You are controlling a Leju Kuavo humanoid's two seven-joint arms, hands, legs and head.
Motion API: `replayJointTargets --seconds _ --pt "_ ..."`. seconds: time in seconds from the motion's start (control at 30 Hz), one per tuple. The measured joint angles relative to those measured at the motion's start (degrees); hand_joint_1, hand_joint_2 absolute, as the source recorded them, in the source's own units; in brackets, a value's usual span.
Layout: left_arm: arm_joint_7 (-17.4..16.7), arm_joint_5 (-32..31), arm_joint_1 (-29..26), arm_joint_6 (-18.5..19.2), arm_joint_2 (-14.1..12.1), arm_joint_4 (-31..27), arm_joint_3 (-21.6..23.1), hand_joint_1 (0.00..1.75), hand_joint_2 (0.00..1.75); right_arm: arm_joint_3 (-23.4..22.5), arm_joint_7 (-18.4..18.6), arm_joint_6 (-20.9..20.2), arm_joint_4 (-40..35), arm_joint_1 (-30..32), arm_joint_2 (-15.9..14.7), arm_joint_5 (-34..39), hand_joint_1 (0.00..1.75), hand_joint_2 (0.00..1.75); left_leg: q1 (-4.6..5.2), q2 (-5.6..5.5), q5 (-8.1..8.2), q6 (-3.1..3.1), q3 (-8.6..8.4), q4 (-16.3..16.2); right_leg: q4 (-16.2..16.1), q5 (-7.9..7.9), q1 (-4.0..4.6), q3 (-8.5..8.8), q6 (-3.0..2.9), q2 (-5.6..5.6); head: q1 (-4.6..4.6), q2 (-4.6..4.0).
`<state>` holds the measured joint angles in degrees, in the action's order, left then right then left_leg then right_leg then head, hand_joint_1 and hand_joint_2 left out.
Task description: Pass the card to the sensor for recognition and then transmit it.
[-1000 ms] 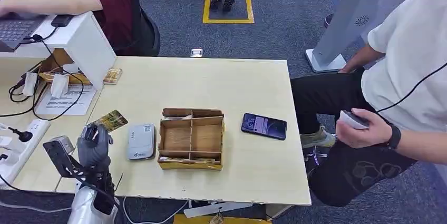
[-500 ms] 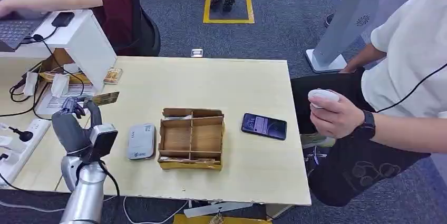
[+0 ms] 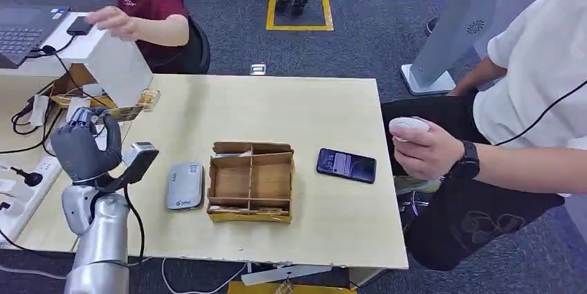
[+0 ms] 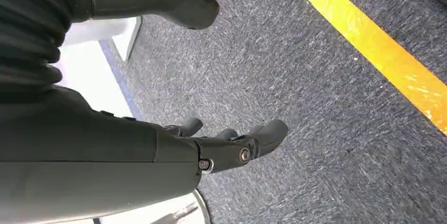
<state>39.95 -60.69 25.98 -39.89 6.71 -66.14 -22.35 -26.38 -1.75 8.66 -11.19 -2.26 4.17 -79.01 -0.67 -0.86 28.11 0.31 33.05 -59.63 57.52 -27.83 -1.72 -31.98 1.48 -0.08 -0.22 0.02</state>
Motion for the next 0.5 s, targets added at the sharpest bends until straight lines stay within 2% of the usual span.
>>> replayJointTargets --seconds 0.13,0.23,0.5 --pt "0.00 -3.90 2.43 0.00 0.42 1.47 -3.89 1.75 1.75 0.13 0.00 -0.22 0.00 0.00 -0.02 -0.61 0.00 1.75 0.00 0.00 -0.03 -0.03 0.00 0.00 0.00 0.01 0.00 0.00 0.00 0.00 -0.02 0.00" --pt "0.00 -4.49 3.40 0.00 0.55 2.17 -5.41 1.75 1.75 0.31 0.00 -0.22 0.00 -0.01 -0.02 -0.79 0.00 1.75 0.00 0.00 -0.03 -0.03 0.00 0.00 0.00 0.01 0.00 0.00 0.00 0.00 0.00 0.00" --pt "0.00 -3.94 3.85 -0.02 0.94 3.06 -6.52 1.75 1.75 0.81 0.00 -0.20 0.00 -0.01 -0.02 -1.03 0.00 1.75 0.00 0.00 -0.03 -0.03 0.01 0.00 0.00 0.01 0.00 -0.01 0.00 0.00 -0.02 0.00"
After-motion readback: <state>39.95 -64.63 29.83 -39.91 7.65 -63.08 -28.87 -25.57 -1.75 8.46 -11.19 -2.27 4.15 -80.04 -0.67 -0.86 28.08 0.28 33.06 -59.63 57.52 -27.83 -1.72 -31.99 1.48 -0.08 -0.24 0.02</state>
